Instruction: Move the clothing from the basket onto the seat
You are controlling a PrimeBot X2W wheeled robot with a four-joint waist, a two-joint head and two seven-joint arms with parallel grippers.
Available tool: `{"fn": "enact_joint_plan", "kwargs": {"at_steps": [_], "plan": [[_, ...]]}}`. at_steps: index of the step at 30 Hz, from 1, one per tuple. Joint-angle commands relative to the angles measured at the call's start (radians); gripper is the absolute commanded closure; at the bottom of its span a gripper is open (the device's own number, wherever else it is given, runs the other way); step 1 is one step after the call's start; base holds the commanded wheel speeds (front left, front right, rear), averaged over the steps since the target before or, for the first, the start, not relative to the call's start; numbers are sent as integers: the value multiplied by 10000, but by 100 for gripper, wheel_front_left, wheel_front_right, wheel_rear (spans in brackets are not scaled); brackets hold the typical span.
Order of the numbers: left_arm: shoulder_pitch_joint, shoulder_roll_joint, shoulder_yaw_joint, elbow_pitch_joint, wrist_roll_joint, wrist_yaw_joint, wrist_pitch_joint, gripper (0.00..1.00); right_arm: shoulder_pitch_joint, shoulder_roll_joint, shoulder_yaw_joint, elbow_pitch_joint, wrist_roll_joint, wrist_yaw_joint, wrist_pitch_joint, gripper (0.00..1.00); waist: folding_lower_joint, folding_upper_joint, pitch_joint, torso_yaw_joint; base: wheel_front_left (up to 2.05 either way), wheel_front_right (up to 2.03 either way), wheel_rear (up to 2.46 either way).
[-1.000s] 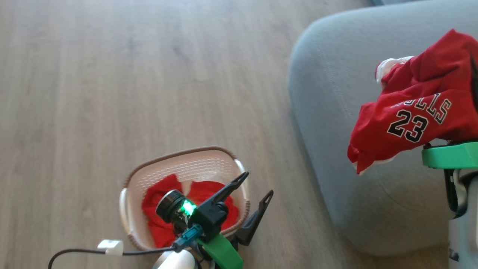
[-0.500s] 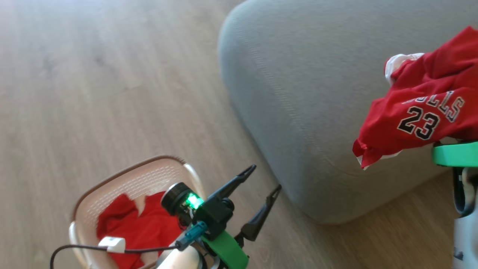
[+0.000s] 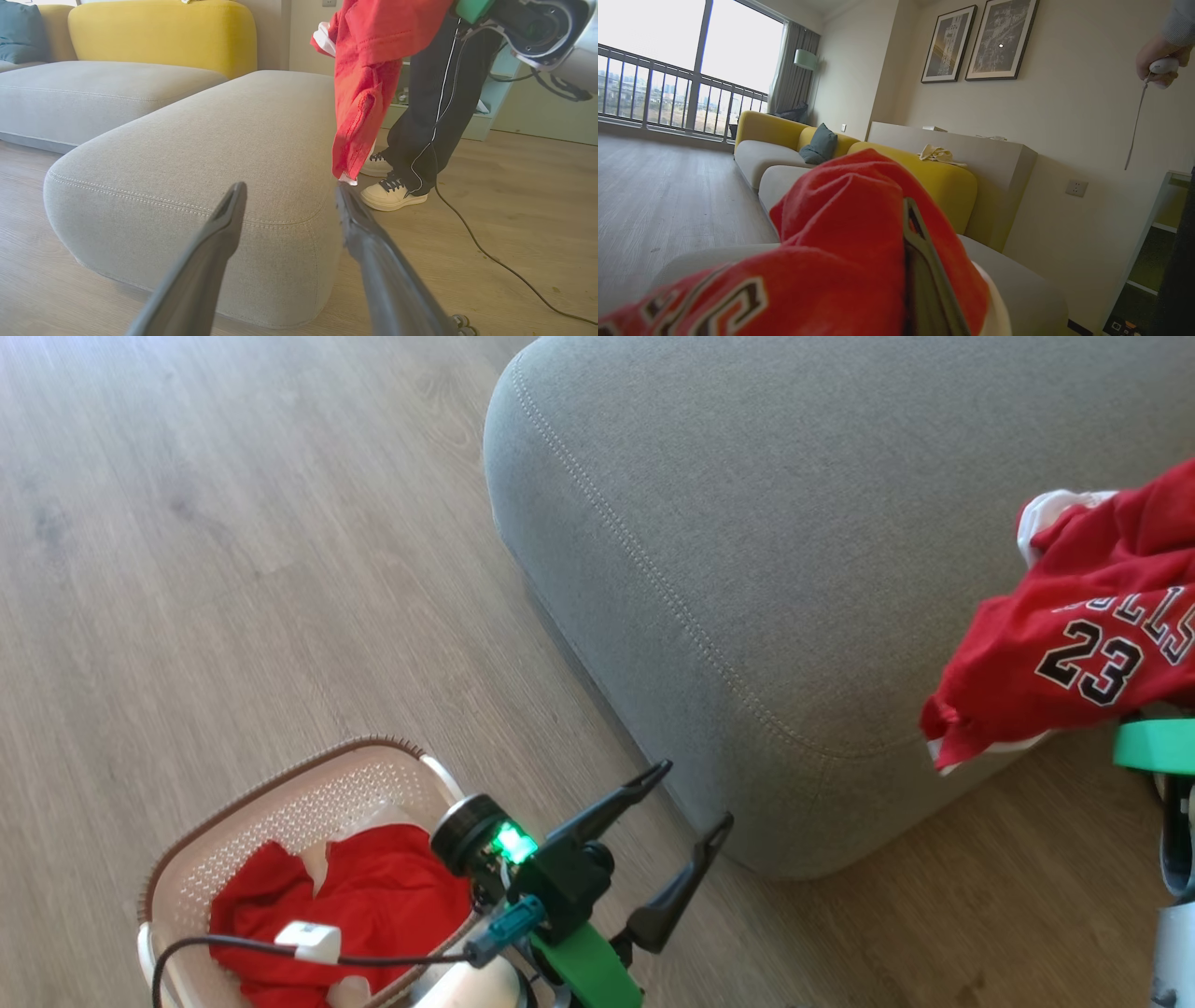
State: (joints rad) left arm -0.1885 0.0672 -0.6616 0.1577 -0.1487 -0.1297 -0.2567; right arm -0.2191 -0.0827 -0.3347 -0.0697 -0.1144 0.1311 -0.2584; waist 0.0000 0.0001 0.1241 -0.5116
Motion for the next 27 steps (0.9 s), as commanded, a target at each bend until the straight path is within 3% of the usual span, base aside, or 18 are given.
{"fn": "enact_joint_plan", "kwargs": {"at_steps": [1,8,14,27], "plan": [[-394,-110,175,-267,-23,-9,-51,0,-201,-30,149,-395,7,-4,-34,100,0,-1,-11,1,0,0,0],[-272,-91,384,-352,74,-9,-51,0,-535,-188,335,-365,155,-4,-34,100,0,-1,118,-49,0,0,0],[-443,212,356,-498,283,-9,-51,0,-1421,-610,150,-235,518,-4,-34,100,0,-1,1041,11,0,0,0],[-1779,1997,-388,-552,379,-10,-51,0,-4846,-1108,-653,359,1013,-4,-34,100,0,-1,4317,49,0,0,0]]}}
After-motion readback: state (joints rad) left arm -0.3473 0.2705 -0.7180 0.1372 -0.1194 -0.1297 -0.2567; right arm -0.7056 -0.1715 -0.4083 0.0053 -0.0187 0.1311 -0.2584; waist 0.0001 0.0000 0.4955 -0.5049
